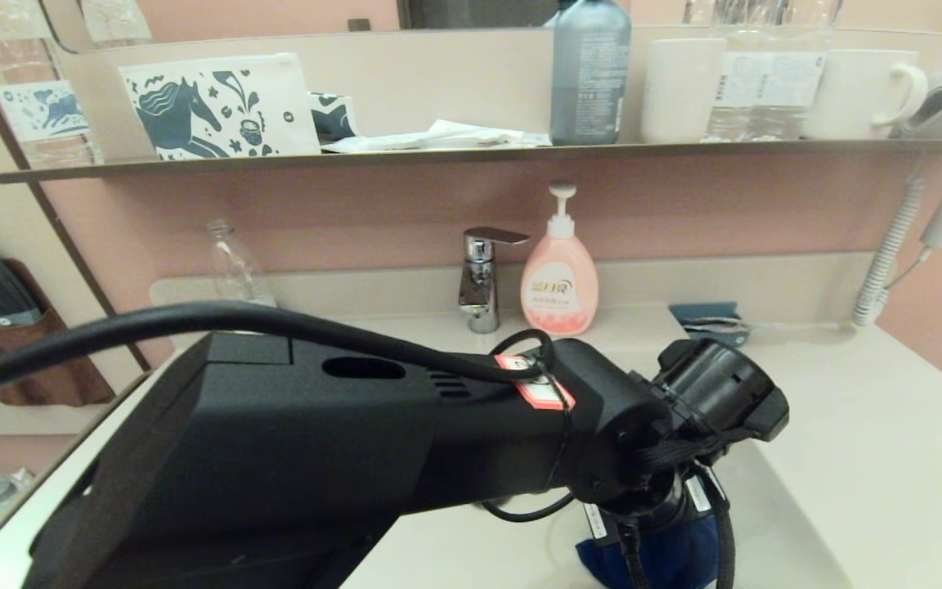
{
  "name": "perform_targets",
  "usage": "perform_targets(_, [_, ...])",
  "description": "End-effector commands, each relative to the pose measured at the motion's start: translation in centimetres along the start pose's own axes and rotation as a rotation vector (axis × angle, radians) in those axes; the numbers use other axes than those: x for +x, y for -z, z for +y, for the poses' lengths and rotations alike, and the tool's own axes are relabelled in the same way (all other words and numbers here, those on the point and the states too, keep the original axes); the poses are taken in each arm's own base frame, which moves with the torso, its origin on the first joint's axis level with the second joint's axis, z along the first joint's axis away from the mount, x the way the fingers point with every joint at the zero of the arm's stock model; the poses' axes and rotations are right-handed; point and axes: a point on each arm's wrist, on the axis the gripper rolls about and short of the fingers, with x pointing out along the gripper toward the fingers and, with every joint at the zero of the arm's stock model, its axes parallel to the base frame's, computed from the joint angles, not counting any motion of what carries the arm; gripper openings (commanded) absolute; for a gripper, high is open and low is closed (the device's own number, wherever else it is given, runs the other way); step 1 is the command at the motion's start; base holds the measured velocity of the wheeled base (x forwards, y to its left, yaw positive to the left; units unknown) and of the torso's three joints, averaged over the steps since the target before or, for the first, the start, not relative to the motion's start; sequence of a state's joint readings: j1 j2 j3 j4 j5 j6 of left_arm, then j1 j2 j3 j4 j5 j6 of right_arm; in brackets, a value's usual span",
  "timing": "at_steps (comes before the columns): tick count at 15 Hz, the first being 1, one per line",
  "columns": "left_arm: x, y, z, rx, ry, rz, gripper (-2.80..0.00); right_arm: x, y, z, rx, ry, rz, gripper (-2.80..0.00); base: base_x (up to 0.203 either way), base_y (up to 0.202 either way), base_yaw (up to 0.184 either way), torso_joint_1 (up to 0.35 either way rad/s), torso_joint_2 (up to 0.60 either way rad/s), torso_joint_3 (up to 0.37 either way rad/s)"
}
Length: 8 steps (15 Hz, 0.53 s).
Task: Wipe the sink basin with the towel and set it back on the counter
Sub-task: Wipe the sink
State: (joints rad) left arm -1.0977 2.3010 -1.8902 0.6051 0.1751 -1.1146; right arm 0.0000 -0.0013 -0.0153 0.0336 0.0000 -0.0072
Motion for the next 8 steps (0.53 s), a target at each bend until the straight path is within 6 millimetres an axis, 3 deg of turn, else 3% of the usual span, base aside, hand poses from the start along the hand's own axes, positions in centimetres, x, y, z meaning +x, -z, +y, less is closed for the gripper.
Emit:
perform_targets(1, [1.5,0.8,1.2,0.01,-0.07,0.028,-2.8,0.0,0.0,0.0,0.0,0.0,0.001,-2.8,0.0,0.0,0.0,0.0,0.0,0.0])
perform_targets(3, [3.0,0.0,3.3,0.014,-0.148,0.047,-2.8,0.0,0.0,0.0,-0.001,0.0,0.001,-2.8,0.0,0.0,0.0,0.0,0.0,0.0])
perform_targets(8, [2.8,0.1,5.9,0.061,-0.326,0.094,-2.8,0.0,0.0,0.0,-0.001,0.0,0.001,-2.8,0.0,0.0,0.0,0.0,0.0,0.0])
